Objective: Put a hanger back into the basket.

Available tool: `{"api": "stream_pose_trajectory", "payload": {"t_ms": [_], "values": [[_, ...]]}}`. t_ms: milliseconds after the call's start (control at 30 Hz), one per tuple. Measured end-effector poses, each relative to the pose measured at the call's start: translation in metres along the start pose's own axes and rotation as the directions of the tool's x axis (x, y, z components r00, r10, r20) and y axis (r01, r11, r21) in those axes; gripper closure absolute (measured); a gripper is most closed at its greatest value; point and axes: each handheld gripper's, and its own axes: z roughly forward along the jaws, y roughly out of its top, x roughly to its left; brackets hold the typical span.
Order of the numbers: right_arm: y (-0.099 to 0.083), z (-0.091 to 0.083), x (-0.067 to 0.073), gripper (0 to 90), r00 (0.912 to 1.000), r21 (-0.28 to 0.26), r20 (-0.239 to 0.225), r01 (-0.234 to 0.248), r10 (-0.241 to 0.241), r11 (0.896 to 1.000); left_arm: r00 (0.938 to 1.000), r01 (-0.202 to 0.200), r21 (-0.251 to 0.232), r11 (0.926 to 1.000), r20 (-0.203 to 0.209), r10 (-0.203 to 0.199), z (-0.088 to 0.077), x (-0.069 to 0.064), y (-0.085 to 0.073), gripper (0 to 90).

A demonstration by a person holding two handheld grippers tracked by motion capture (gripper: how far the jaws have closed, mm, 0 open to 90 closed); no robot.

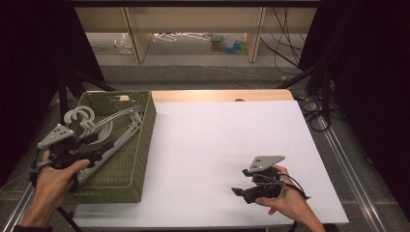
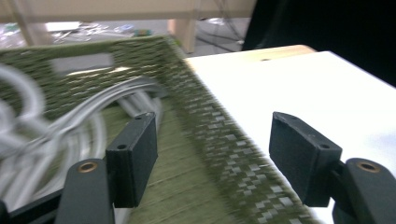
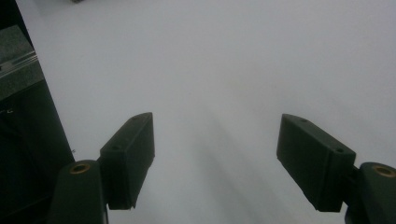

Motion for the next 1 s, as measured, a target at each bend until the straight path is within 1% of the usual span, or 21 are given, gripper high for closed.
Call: {"api": "stream_pose_trajectory", "payload": {"t_ms": [67,100,167,233,267,300,333,400,433,500,533,567,600,633,667,767,800,833,900,933,1000], "values": [[0.000,0.000,0.000,28.6,1.0000,-0.002,0.002,0.000,0.000,1.000,0.9993,-0.028,0.014,0.9995,0.023,0.028,0.004,-0.008,0.001,29.6],[0.000,0.000,0.000,28.5,1.0000,-0.004,0.003,0.001,-0.001,1.000,0.9990,-0.029,-0.001,0.9996,0.033,0.029,0.007,-0.013,0.001,29.2],[0.000,0.000,0.000,28.3,1.0000,-0.008,0.005,0.003,-0.003,1.000,0.9980,-0.040,-0.003,0.9992,0.048,0.040,0.010,-0.016,0.003,28.6],[0.000,0.000,-0.001,28.2,1.0000,-0.024,0.008,-0.002,0.002,1.000,0.9974,-0.039,-0.012,0.9992,0.059,0.040,0.013,-0.022,0.003,26.9],[0.000,-0.001,-0.001,28.1,1.0000,-0.015,0.006,-0.001,0.001,1.000,0.9969,-0.040,-0.018,0.9990,0.066,0.041,0.015,-0.025,0.003,26.4],[0.000,0.000,-0.002,27.9,0.9999,-0.033,0.016,-0.001,0.002,0.999,0.9961,-0.046,-0.021,0.9987,0.074,0.048,0.016,-0.027,0.004,25.8],[0.000,-0.001,-0.003,27.8,0.9999,-0.022,0.011,0.000,0.001,1.000,0.9950,-0.055,-0.023,0.9983,0.083,0.056,0.018,-0.029,0.004,25.4],[0.000,-0.001,-0.003,26.6,0.9997,-0.034,0.019,-0.014,0.015,0.999,0.9933,-0.062,-0.028,0.9977,0.096,0.064,0.021,-0.036,0.003,25.1],[0.000,-0.002,-0.004,25.8,0.9999,-0.031,0.012,-0.010,0.010,0.999,0.9921,-0.067,-0.032,0.9972,0.104,0.070,0.022,-0.038,0.002,24.7],[0.000,-0.002,-0.004,24.2,0.9997,-0.036,0.018,-0.016,0.017,0.999,0.9886,-0.080,-0.033,0.9963,0.126,0.083,0.025,-0.046,0.001,24.0],[0.000,-0.002,-0.004,23.2,0.9996,-0.044,0.022,-0.015,0.016,0.999,0.9852,-0.106,-0.020,0.9942,0.133,0.108,0.025,-0.048,0.001,23.6],[0.001,-0.002,-0.005,21.9,0.9995,-0.053,0.028,-0.016,0.017,0.998,0.9816,-0.126,-0.023,0.9918,0.142,0.128,0.026,-0.050,0.001,22.9],[0.001,-0.002,-0.005,21.0,0.9994,-0.064,0.029,-0.020,0.021,0.998,0.9824,-0.112,-0.026,0.9933,0.147,0.115,0.027,-0.053,0.000,22.2],[0.001,-0.002,-0.005,20.5,0.9995,-0.068,0.025,-0.019,0.021,0.997,0.9798,-0.128,-0.030,0.9913,0.151,0.131,0.027,-0.055,0.000,21.3],[0.001,-0.002,-0.005,19.3,0.9990,-0.076,0.033,-0.027,0.030,0.997,0.9806,-0.115,-0.031,0.9929,0.156,0.119,0.027,-0.058,0.000,19.1],[0.001,-0.003,-0.006,17.9,0.9986,-0.102,0.040,-0.031,0.035,0.994,0.9769,-0.116,-0.042,0.9924,0.176,0.122,0.027,-0.065,0.000,18.1],[0.001,-0.003,-0.007,18.0,0.9988,-0.113,0.041,-0.023,0.028,0.993,0.9774,-0.098,-0.039,0.9944,0.184,0.104,0.027,-0.069,-0.001,17.8],[0.002,-0.004,-0.007,18.0,0.9982,-0.123,0.048,-0.029,0.035,0.992,0.9773,-0.086,-0.035,0.9957,0.191,0.091,0.027,-0.072,-0.001,17.9],[0.003,-0.006,-0.007,18.1,0.9978,-0.151,0.052,-0.032,0.040,0.988,0.9740,-0.096,-0.040,0.9945,0.202,0.103,0.027,-0.077,-0.002,17.8],[0.003,-0.006,-0.007,18.1,0.9972,-0.171,0.064,-0.027,0.039,0.985,0.9748,-0.080,-0.043,0.9958,0.205,0.087,0.027,-0.079,-0.003,17.7],[0.004,-0.008,-0.008,18.1,0.9966,-0.189,0.070,-0.030,0.044,0.981,0.9695,-0.099,-0.050,0.9938,0.220,0.108,0.028,-0.083,-0.003,17.6]]}}
